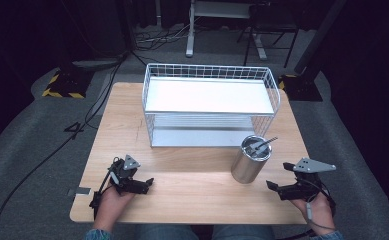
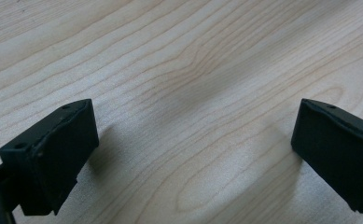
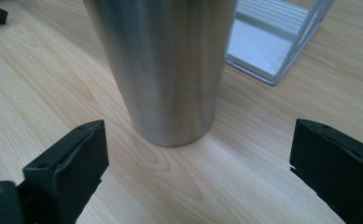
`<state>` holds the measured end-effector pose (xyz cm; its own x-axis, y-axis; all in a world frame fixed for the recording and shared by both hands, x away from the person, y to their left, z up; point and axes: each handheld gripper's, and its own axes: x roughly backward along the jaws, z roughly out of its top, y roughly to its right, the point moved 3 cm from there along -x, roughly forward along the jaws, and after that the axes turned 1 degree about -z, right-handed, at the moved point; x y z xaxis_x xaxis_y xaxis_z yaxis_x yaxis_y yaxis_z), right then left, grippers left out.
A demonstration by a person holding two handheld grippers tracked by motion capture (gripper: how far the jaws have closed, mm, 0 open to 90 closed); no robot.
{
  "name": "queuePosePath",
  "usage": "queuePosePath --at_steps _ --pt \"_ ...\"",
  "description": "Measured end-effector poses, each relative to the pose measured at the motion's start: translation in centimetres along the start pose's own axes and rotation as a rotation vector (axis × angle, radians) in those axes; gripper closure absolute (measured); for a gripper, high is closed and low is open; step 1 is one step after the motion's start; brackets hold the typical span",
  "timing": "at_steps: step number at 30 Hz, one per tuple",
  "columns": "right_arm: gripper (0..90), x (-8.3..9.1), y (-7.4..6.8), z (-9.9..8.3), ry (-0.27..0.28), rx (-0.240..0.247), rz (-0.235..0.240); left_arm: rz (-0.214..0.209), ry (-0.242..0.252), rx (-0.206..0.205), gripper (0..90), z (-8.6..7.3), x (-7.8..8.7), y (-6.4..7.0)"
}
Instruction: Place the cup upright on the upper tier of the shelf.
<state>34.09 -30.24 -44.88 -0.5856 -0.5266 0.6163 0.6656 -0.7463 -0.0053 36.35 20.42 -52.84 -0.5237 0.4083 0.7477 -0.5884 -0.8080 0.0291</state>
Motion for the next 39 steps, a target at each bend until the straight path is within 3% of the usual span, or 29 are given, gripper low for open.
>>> queuePosePath --at_steps 13,20,26,39 --pt "0.1 -0.8 -0.5 1.6 0.032 -0.001 0.006 0.0 0.002 0.001 1.2 0.0 0.0 0.0" --pt "0.0 -1.9 -0.8 2.5 0.057 -0.001 0.021 0.0 0.008 0.006 1.2 -0.1 0.0 0.1" --pt "0.0 -3.2 -1.4 3.8 0.073 0.032 0.032 -0.002 0.008 0.007 1.1 -0.1 0.0 0.1" --pt "0.0 -5.8 -1.2 4.5 0.095 0.007 0.053 -0.002 0.005 0.001 1.1 0.0 0.0 0.0"
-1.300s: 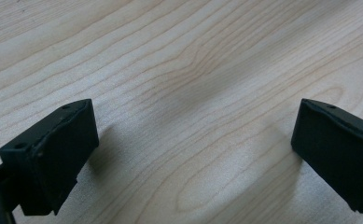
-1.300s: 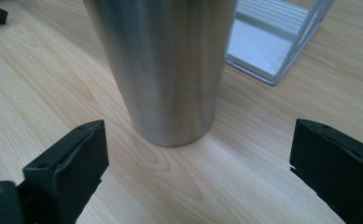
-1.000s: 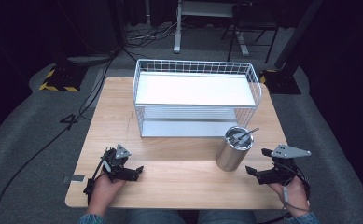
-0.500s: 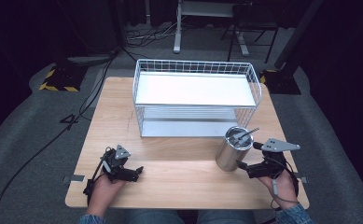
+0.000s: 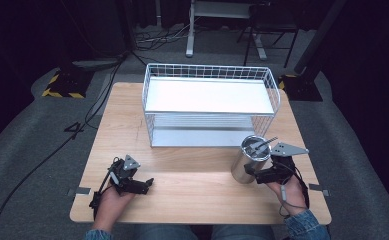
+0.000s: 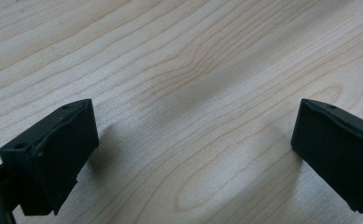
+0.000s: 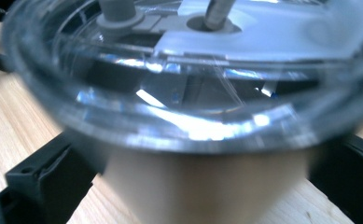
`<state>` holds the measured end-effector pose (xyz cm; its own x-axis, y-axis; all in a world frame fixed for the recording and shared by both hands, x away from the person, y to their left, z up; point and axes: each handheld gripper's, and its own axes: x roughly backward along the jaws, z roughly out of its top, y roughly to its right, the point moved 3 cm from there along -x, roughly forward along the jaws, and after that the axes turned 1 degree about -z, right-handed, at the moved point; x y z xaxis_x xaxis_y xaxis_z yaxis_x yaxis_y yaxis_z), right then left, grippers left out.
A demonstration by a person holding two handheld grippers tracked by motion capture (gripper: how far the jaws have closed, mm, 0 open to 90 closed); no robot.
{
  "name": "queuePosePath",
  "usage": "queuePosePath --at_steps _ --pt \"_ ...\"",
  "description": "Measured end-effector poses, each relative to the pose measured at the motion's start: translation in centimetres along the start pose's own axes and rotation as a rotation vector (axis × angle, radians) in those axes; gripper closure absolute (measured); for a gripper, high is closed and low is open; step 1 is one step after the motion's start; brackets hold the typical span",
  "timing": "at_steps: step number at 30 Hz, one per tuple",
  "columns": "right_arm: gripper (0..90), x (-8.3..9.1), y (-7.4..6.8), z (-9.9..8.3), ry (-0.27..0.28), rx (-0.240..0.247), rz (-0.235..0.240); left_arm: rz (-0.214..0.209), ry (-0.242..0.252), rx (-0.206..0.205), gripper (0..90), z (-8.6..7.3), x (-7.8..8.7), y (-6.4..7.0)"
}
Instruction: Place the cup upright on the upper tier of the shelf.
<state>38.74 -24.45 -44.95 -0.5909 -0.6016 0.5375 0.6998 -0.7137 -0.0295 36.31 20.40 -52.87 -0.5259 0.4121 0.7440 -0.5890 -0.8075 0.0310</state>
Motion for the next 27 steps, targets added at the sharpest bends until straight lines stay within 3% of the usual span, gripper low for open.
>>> queuePosePath --at_steps 5,12,27 --pt "0.0 -0.65 -0.18 0.19 0.029 -0.008 0.003 0.0 0.0 0.0 1.1 0.0 0.0 0.0" --pt "3.0 -0.95 -0.27 0.27 0.03 0.006 -0.014 -0.002 0.0 0.003 1.1 0.0 -0.01 0.02" --pt "3.7 -0.69 -0.5 0.67 -0.012 0.019 -0.029 -0.001 0.0 -0.002 1.1 0.02 -0.01 -0.03"
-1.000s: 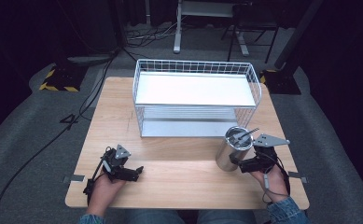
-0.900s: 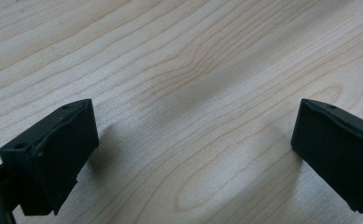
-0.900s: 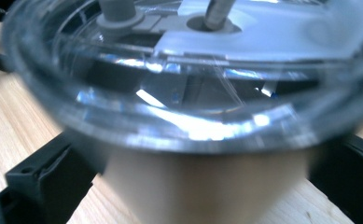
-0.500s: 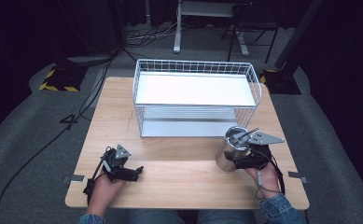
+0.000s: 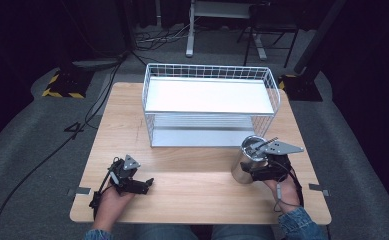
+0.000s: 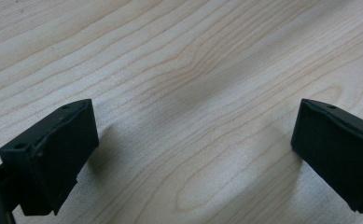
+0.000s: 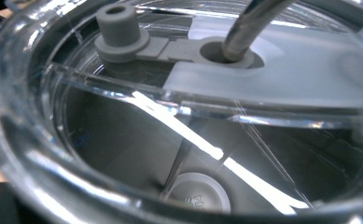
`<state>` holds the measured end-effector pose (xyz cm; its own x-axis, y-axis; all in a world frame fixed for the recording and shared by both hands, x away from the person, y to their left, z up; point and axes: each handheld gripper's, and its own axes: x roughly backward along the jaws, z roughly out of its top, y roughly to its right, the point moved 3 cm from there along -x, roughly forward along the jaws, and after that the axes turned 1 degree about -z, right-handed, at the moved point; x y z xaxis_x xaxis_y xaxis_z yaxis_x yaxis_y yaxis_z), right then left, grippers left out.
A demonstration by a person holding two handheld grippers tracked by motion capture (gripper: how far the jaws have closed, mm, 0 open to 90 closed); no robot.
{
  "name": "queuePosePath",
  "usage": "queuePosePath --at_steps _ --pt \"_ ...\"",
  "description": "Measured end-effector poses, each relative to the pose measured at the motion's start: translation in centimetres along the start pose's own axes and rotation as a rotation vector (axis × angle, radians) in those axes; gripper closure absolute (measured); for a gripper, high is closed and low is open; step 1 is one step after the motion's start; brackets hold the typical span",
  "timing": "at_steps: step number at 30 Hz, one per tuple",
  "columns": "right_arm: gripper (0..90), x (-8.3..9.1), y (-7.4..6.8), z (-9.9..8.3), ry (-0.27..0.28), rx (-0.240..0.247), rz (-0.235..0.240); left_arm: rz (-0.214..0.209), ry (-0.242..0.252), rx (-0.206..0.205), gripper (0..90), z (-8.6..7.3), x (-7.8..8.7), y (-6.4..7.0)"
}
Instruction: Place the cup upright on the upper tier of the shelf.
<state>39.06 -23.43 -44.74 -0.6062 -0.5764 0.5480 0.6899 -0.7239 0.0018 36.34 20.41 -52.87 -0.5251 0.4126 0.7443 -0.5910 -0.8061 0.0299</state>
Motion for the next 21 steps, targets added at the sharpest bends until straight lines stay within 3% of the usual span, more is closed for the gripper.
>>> queuePosePath --at_steps 12,21 --pt "3.8 1.4 -0.5 2.0 0.011 0.028 0.009 0.0 0.0 0.0 1.1 0.0 0.0 0.0" --pt "3.8 3.2 -0.8 5.0 0.017 0.03 0.029 -0.001 -0.001 0.0 1.1 0.0 0.0 0.0"
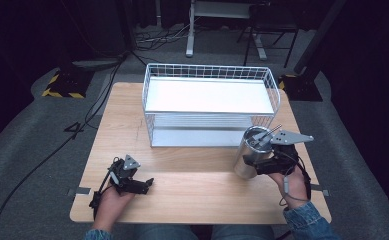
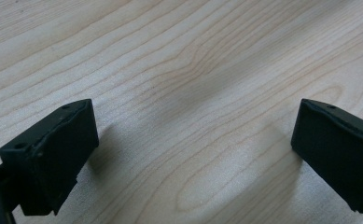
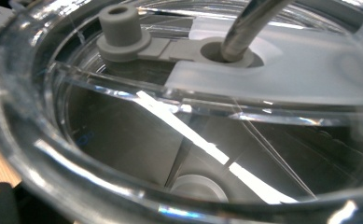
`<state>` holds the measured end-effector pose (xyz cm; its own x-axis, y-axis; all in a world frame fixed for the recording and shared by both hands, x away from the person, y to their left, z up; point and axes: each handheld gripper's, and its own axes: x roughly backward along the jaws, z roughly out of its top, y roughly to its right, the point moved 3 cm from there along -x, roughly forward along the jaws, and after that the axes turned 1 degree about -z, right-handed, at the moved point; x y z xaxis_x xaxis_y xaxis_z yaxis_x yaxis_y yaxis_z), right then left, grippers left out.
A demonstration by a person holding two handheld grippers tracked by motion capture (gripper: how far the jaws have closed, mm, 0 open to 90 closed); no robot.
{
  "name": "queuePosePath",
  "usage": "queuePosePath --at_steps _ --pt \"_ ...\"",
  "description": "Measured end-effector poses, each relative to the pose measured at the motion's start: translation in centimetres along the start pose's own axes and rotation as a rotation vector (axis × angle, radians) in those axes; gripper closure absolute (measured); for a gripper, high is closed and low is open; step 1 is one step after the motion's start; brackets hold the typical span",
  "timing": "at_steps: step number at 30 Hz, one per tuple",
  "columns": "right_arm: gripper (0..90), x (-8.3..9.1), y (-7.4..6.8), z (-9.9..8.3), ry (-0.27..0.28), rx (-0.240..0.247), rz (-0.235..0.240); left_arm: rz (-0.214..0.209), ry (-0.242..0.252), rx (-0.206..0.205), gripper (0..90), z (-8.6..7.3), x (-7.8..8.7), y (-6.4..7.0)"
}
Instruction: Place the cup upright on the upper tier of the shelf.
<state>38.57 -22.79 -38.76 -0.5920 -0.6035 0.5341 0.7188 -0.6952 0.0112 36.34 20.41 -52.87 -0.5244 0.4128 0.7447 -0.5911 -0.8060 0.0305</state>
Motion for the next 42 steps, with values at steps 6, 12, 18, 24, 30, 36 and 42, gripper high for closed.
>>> queuePosePath --at_steps 6,12,18,24,30,36,42 --pt "3.8 1.0 0.1 2.0 0.005 -0.001 0.008 0.0 0.0 0.0 1.1 0.0 0.0 0.0" --pt "3.8 1.9 0.2 4.1 0.011 0.011 -0.002 0.0 0.0 -0.001 1.1 0.0 0.0 0.0" --pt "3.9 2.7 0.2 6.2 0.023 0.019 0.003 -0.001 0.0 -0.001 1.1 0.0 0.0 0.0" --pt "3.9 3.6 0.3 8.4 0.036 0.022 0.002 -0.001 -0.002 -0.002 1.1 0.0 0.0 0.0" --pt "3.9 3.9 0.6 10.1 0.048 0.01 0.017 -0.002 0.0 -0.002 1.1 0.0 0.0 0.0" --pt "3.9 4.2 1.1 11.9 0.064 0.003 0.012 -0.001 -0.001 -0.004 1.1 0.0 0.0 0.0" --pt "3.9 4.6 1.5 13.9 0.077 0.007 -0.004 -0.002 -0.002 -0.004 1.1 0.0 0.0 0.0"
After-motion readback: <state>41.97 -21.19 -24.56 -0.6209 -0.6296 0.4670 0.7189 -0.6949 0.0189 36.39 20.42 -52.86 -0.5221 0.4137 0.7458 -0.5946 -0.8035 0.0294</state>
